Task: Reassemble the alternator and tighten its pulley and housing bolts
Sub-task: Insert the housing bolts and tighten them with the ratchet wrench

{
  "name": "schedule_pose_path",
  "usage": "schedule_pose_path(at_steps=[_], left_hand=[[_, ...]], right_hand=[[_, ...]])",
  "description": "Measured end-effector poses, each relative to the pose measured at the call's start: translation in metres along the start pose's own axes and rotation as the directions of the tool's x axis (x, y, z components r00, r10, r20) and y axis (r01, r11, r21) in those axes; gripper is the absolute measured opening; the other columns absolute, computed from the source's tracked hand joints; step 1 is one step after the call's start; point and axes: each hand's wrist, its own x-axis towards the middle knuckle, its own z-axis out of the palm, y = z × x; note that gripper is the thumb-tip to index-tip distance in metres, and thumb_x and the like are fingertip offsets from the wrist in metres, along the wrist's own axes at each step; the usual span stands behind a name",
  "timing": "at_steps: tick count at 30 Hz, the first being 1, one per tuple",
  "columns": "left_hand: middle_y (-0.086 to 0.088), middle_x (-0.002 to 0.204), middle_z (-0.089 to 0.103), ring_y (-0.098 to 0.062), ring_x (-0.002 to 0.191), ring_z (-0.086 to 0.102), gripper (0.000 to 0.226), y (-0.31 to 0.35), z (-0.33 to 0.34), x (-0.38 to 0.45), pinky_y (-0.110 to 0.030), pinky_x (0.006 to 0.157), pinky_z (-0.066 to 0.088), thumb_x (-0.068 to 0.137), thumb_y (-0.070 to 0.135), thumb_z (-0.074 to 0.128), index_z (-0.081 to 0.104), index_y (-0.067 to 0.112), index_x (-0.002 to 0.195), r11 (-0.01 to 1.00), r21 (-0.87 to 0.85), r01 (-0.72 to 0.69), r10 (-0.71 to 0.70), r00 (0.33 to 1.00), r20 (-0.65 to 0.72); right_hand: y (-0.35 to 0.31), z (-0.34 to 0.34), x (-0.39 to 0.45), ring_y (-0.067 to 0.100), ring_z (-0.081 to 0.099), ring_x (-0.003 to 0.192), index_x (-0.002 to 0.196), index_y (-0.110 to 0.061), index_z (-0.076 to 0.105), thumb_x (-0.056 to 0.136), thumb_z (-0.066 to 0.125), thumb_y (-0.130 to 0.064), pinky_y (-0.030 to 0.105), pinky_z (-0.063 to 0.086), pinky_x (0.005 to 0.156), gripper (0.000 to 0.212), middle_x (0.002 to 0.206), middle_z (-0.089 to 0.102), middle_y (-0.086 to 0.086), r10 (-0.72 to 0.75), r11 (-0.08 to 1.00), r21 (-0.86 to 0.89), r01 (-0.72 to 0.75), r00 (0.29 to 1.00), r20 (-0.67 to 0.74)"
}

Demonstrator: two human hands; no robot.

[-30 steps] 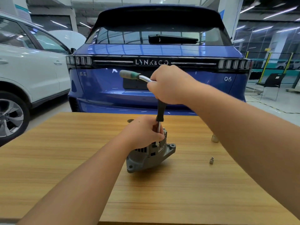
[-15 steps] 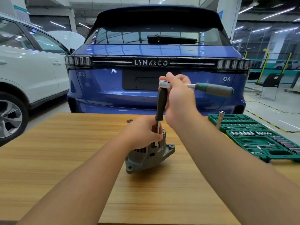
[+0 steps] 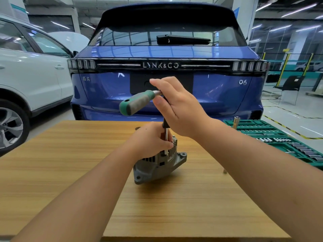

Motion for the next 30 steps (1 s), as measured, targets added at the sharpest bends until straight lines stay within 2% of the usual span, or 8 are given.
schedule_pose_path(at_steps=[6,12,17,20,22,26,28,30], left_hand=[[0.01,0.085,0.069,-0.006,0.08,0.065,0.011,0.002,0.001,0.0,-0.022,0.066,0.045,0.096,0.037,0.07,0.063,0.034,0.088,0.999,-0.031,0.024,-0.024,1.0,-0.002],[0.01,0.085,0.071,-0.009,0.082,0.067,0.008,0.0,0.002,-0.001,-0.027,0.071,0.051,0.093,0.037,0.073,0.068,0.032,0.091,0.998,-0.067,0.02,-0.021,1.0,-0.016],[0.01,0.079,0.07,-0.007,0.077,0.066,0.011,-0.003,0.002,0.0,-0.023,0.065,0.044,0.093,0.035,0.074,0.067,0.033,0.085,0.998,-0.063,0.013,-0.013,1.0,-0.002],[0.01,0.081,0.071,-0.006,0.079,0.067,0.01,-0.002,0.003,0.002,-0.023,0.066,0.047,0.094,0.036,0.072,0.067,0.034,0.086,0.999,-0.047,0.007,-0.006,1.0,0.008],[0.011,0.082,0.071,-0.006,0.079,0.067,0.009,-0.003,0.003,0.003,-0.025,0.067,0.05,0.093,0.037,0.072,0.067,0.035,0.086,0.999,-0.041,0.006,-0.006,1.0,0.004],[0.009,0.083,0.071,-0.006,0.079,0.067,0.008,-0.004,0.003,0.005,-0.028,0.072,0.055,0.093,0.036,0.073,0.067,0.034,0.087,0.999,-0.034,0.013,-0.013,1.0,0.0],[0.009,0.083,0.07,-0.007,0.079,0.067,0.008,-0.004,0.004,0.006,-0.027,0.071,0.055,0.093,0.034,0.072,0.066,0.033,0.087,0.999,-0.043,0.019,-0.019,1.0,0.003],[0.009,0.084,0.07,-0.007,0.08,0.067,0.009,-0.003,0.003,0.006,-0.025,0.069,0.052,0.094,0.033,0.072,0.066,0.032,0.087,0.998,-0.056,0.014,-0.014,1.0,0.004]], right_hand=[[0.0,-0.012,0.009,0.014,0.053,0.093,0.139,-0.016,0.056,0.106,0.041,-0.036,0.034,0.045,0.077,0.041,0.116,0.054,-0.001,-0.006,0.999,-0.048,0.011,0.995,0.097],[-0.016,-0.031,0.048,0.022,0.042,0.055,0.064,-0.02,0.048,0.101,0.046,-0.041,0.032,0.031,0.051,0.043,0.058,0.045,-0.002,0.282,0.929,-0.319,-0.187,0.917,0.282],[-0.027,-0.035,0.065,0.018,0.059,0.06,0.073,-0.015,0.056,0.099,0.054,-0.022,0.03,0.056,0.056,0.027,0.073,0.06,0.003,0.503,0.851,-0.077,-0.519,0.765,0.403],[-0.028,-0.031,0.061,0.015,0.069,0.067,0.08,-0.013,0.054,0.099,0.056,-0.016,0.022,0.058,0.063,0.019,0.074,0.06,0.0,0.635,0.649,0.222,-0.728,0.679,0.368],[-0.023,-0.029,0.055,0.02,0.077,0.079,0.09,-0.011,0.055,0.099,0.056,-0.019,0.035,0.06,0.075,0.012,0.081,0.072,0.003,0.702,0.281,0.504,-0.817,0.533,0.473],[-0.013,-0.015,0.035,0.02,0.075,0.093,0.101,-0.016,0.06,0.098,0.057,-0.029,0.039,0.046,0.077,0.014,0.097,0.078,0.002,0.667,-0.209,0.762,-0.613,0.48,0.57],[-0.013,-0.006,0.026,0.018,0.072,0.092,0.104,-0.014,0.065,0.099,0.059,-0.028,0.035,0.05,0.08,0.016,0.091,0.078,-0.003,0.703,-0.266,0.861,-0.434,0.524,0.481],[-0.015,0.002,0.018,0.014,0.071,0.09,0.109,-0.018,0.066,0.099,0.06,-0.027,0.033,0.053,0.079,0.015,0.097,0.076,-0.005,0.725,-0.085,0.927,-0.365,0.615,0.309]])
